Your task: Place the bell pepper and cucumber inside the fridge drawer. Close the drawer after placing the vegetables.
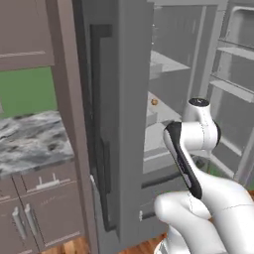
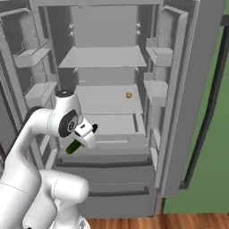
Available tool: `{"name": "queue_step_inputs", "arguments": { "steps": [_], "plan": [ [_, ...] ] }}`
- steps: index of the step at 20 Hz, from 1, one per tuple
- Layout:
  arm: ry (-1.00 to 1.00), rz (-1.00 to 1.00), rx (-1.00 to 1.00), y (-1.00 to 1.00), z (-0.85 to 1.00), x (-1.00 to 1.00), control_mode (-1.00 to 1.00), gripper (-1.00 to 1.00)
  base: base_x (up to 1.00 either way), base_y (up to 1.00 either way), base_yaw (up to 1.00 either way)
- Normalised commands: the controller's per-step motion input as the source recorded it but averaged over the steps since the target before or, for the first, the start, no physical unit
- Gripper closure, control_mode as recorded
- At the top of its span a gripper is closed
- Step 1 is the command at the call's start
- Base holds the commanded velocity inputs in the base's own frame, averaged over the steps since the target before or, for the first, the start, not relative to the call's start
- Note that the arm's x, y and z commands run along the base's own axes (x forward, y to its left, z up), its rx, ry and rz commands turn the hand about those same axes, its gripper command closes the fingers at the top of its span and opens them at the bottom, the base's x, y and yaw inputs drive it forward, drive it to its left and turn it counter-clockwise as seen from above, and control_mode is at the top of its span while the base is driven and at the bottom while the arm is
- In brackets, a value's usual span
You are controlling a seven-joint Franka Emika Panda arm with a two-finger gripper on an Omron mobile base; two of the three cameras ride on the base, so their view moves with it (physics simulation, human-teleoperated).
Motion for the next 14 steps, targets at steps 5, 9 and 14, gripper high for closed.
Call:
{"name": "queue_step_inputs", "arguments": {
  "steps": [5, 9, 14],
  "plan": [
    [0.00, 0.00, 0.00, 0.00, 0.00, 0.00, 1.00, 1.00, 0.74, -0.60, 0.53],
    [0.00, 0.00, 0.00, 0.00, 0.00, 0.00, 1.00, 1.00, 0.27, -0.87, 0.38],
    [0.00, 0.05, 0.00, 0.00, -0.10, 0.36, -1.00, 1.00, 0.38, -0.11, 0.13]
  ]
}}
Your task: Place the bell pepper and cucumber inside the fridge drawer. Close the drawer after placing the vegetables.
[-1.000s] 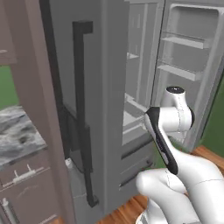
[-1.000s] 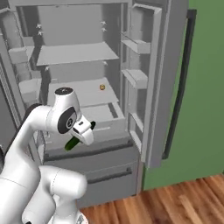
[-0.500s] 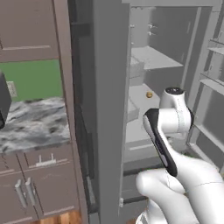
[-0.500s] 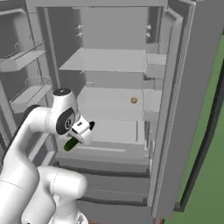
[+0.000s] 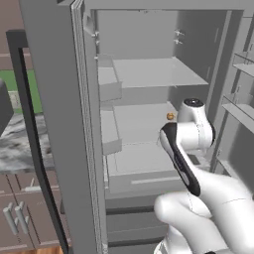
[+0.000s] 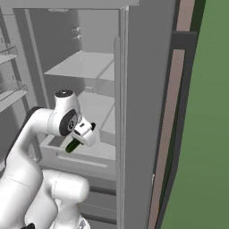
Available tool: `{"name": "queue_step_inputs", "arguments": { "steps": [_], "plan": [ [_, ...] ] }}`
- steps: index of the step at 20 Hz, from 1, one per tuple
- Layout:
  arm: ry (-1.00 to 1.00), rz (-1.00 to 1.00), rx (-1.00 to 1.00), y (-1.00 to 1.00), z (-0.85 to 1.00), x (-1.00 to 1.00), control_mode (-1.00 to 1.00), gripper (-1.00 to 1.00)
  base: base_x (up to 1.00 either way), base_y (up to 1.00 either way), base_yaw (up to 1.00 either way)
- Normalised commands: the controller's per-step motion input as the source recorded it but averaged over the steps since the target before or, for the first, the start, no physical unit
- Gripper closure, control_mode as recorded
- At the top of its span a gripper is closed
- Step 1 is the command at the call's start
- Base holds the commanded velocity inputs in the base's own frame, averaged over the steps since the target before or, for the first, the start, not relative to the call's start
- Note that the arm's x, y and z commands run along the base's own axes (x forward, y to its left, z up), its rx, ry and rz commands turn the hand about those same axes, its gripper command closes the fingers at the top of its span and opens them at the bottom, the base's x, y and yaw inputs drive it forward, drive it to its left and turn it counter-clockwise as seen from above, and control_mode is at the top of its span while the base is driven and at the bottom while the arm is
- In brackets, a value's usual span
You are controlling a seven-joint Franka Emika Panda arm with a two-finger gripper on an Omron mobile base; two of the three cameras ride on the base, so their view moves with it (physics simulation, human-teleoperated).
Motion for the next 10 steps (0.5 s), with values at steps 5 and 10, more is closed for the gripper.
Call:
{"name": "queue_step_inputs", "arguments": {
  "steps": [5, 10],
  "plan": [
    [0.07, 0.10, 0.00, 0.00, -0.54, 1.00, -1.00, 1.00, 0.00, 0.00, 0.00],
    [0.00, 0.01, 0.00, 0.10, -0.75, 0.90, -1.00, 1.00, 0.00, 0.00, 0.00]
  ]
}}
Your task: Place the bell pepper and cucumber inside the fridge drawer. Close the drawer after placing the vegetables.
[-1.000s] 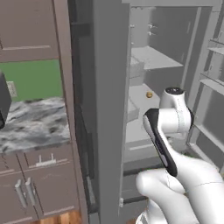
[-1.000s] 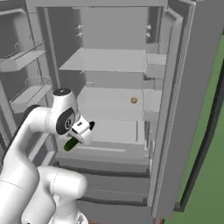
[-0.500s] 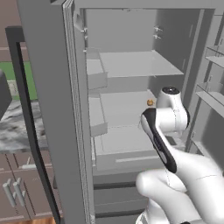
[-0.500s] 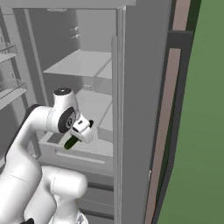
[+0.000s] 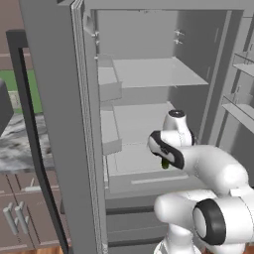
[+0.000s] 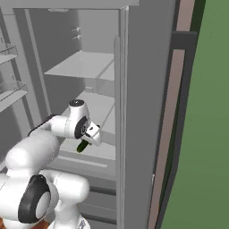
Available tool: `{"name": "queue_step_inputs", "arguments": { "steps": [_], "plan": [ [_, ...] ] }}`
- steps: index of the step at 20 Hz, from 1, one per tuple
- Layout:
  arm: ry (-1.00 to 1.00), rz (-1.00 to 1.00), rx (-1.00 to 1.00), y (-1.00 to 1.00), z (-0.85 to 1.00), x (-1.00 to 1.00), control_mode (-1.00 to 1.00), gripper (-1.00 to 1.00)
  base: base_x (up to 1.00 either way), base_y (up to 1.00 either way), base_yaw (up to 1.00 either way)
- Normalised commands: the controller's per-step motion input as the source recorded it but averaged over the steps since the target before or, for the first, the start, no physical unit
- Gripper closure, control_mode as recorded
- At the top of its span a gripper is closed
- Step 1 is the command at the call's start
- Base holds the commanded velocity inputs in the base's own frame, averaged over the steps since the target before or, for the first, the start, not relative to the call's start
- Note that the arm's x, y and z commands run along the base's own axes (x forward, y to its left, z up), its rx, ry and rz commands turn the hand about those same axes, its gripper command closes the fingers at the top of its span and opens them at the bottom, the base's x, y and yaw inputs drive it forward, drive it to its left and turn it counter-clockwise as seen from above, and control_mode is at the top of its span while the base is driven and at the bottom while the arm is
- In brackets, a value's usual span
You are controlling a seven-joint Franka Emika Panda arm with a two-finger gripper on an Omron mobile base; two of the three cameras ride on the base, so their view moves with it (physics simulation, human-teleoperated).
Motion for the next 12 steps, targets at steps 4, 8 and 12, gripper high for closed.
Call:
{"name": "queue_step_inputs", "arguments": {
  "steps": [4, 8, 12],
  "plan": [
    [0.00, 0.06, 0.00, 0.00, -0.42, 0.80, -1.00, 1.00, 0.00, 0.00, 0.00],
    [0.00, 0.11, 0.00, 0.00, -0.52, 0.24, -1.00, 1.00, 0.00, 0.00, 0.00],
    [0.04, 0.09, 0.00, 0.05, -0.62, 0.18, -1.00, 1.00, 0.00, 0.00, 0.00]
  ]
}}
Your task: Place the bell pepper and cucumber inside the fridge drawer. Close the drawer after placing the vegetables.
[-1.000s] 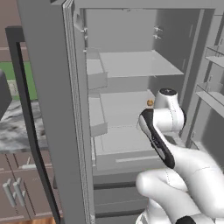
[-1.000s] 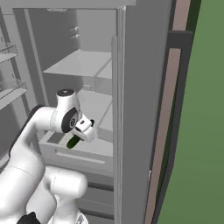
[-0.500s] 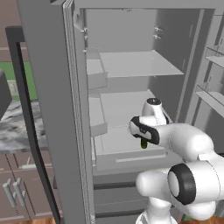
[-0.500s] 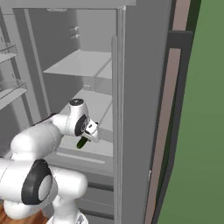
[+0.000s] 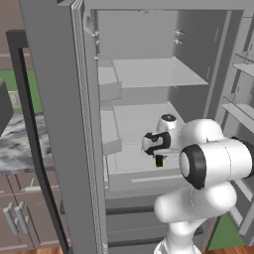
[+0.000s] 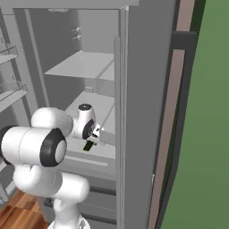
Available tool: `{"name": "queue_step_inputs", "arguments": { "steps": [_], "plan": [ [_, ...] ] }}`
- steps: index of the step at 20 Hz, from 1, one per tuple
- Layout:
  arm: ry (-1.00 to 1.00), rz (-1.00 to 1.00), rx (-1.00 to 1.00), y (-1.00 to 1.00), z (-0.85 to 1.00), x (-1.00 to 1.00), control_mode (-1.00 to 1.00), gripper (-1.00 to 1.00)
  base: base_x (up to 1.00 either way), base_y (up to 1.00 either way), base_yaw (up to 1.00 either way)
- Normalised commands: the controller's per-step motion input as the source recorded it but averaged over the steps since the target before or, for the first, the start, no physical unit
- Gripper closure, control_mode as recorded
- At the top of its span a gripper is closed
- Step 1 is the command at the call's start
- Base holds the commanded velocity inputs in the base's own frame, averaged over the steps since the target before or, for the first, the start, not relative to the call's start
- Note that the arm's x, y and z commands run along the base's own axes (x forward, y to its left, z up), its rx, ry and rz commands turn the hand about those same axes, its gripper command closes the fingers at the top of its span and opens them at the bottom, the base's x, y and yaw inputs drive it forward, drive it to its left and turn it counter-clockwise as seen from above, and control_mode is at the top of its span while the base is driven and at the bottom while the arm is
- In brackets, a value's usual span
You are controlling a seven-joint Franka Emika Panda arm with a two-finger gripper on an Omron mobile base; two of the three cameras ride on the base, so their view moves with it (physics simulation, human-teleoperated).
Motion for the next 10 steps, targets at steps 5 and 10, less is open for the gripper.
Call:
{"name": "queue_step_inputs", "arguments": {
  "steps": [5, 10],
  "plan": [
    [0.01, 0.09, -0.01, 0.10, -0.70, -0.12, -1.00, 1.00, 0.00, 0.00, 0.00],
    [0.00, 0.06, -0.01, 0.02, -0.54, -0.97, -1.00, 1.00, 0.00, 0.00, 0.00]
  ]
}}
